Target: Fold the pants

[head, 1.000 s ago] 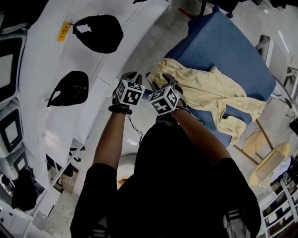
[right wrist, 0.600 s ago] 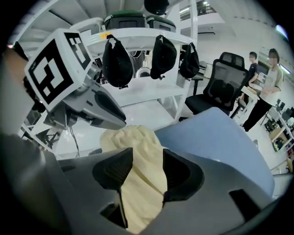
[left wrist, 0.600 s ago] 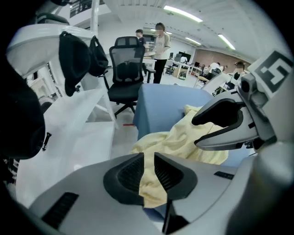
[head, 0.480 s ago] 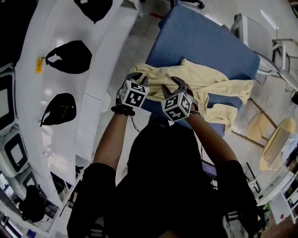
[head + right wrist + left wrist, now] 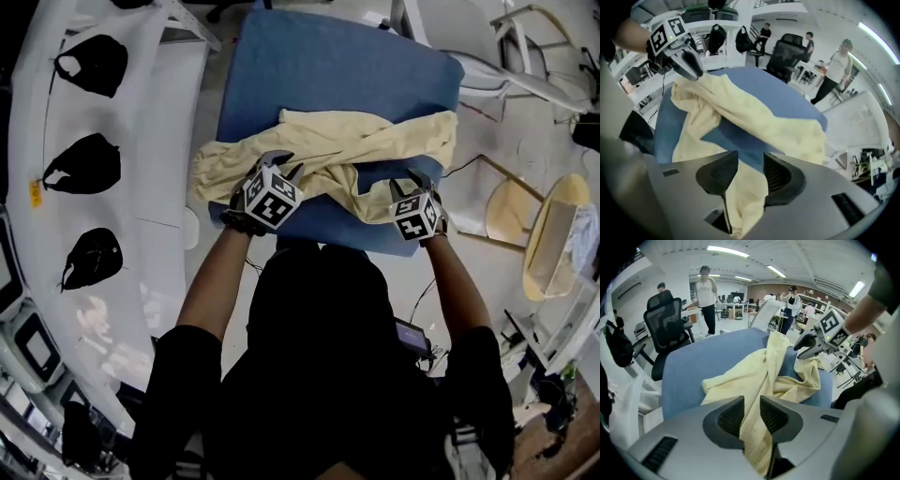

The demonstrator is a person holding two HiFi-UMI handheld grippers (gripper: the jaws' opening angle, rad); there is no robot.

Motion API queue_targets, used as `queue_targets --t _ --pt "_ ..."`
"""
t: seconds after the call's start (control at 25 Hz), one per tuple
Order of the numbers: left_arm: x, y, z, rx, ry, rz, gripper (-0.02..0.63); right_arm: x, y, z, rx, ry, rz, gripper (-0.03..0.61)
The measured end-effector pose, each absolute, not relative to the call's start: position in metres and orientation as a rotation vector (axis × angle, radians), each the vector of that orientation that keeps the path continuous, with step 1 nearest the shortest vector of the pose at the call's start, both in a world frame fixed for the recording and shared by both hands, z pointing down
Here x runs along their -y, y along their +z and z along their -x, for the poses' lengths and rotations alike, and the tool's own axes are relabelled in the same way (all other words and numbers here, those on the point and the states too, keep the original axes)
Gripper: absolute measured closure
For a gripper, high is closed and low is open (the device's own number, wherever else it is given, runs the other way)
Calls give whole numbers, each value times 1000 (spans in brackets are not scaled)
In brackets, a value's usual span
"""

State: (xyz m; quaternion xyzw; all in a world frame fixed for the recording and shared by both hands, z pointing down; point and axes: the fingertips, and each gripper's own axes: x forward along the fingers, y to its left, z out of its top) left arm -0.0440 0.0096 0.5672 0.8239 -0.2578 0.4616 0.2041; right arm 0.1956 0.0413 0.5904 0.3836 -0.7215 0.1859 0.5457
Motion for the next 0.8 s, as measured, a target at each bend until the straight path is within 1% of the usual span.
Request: queue_targets --t 0.12,0.2,0.32,0.44,0.52,0.64,0.68,0.72,0.76,0.8 --pt "-30 571 5 601 1315 -2334 500 -68 602 -263 1626 633 -1052 407" --pt "-50 577 -19 509 1355 -2356 500 -82 607 -291 1626 754 -1096 407" --pt "-77 590 -44 420 1448 -2378 498 -93 608 -301 1704 817 -1058 405" --pt "-92 600 -65 370 1524 -2386 464 -89 607 -300 1734 762 -1036 402" --pt "-100 605 -78 339 1562 -2384 450 -87 612 -306 1718 759 -1045 371" --pt "-107 615 -88 316 1668 -2383 446 -90 625 -317 1683 840 -1058 357" --pt "-108 618 -88 322 1711 -2382 465 -90 627 -318 1678 863 -1061 366" --pt "-109 620 -88 334 1744 -2380 512 -89 627 -319 1679 868 -1068 419" --pt "-110 620 -88 348 1761 -2376 554 -87 624 -321 1684 858 -1083 487" --pt "-112 619 -89 363 1762 -2371 571 -83 620 -325 1687 838 -1105 522"
